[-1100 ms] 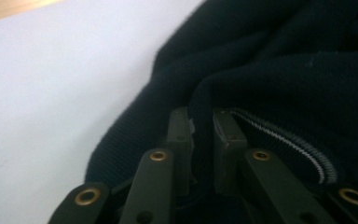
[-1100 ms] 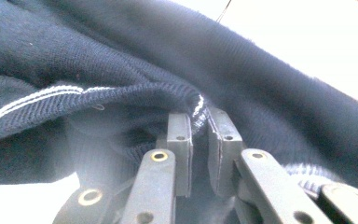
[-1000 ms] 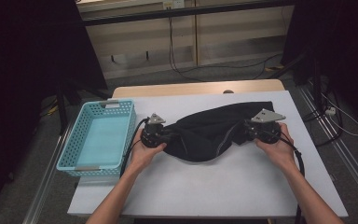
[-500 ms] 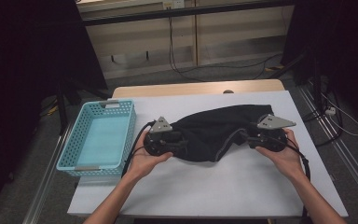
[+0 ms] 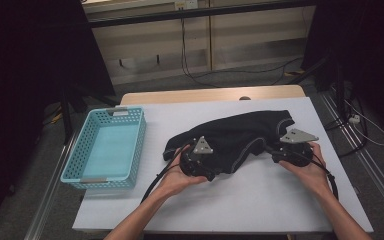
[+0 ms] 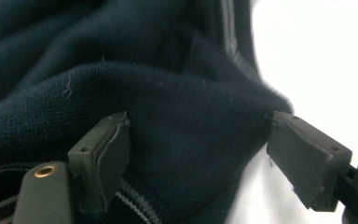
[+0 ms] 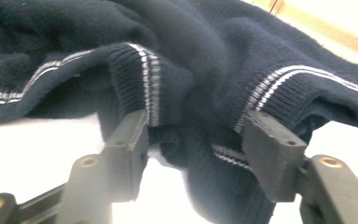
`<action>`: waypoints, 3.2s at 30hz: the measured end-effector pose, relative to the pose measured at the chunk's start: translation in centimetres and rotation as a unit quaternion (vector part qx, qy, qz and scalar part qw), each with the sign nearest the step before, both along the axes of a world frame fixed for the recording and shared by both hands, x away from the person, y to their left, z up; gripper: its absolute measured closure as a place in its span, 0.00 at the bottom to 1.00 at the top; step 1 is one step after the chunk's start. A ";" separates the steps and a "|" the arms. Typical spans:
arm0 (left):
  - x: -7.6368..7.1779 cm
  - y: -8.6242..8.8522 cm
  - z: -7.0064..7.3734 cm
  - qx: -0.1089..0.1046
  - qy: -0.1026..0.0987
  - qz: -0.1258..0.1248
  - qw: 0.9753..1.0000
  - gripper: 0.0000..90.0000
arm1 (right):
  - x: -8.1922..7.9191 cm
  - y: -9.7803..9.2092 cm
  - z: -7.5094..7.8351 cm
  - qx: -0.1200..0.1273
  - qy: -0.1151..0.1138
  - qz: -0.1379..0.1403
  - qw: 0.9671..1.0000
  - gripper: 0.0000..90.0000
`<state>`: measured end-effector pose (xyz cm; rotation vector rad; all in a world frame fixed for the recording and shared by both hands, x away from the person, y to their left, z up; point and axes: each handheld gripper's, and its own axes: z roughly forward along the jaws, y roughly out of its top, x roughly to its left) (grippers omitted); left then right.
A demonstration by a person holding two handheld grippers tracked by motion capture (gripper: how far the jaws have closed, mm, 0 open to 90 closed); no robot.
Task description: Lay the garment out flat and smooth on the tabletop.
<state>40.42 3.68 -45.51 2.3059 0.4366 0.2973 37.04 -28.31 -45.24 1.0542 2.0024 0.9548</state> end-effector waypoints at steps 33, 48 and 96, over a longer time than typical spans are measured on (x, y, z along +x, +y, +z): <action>5.7 6.8 4.6 -0.108 0.015 0.132 0.985 0.92 | 3.3 3.4 1.0 -0.004 0.021 0.045 0.999 0.93; 8.8 6.7 3.1 -0.104 0.042 0.179 0.977 0.87 | 7.6 3.0 2.6 0.050 -0.015 0.004 0.999 0.87; 3.2 7.1 -0.4 -0.051 0.070 0.091 0.992 0.89 | 3.8 2.2 -0.4 0.034 0.131 0.040 0.990 0.73</action>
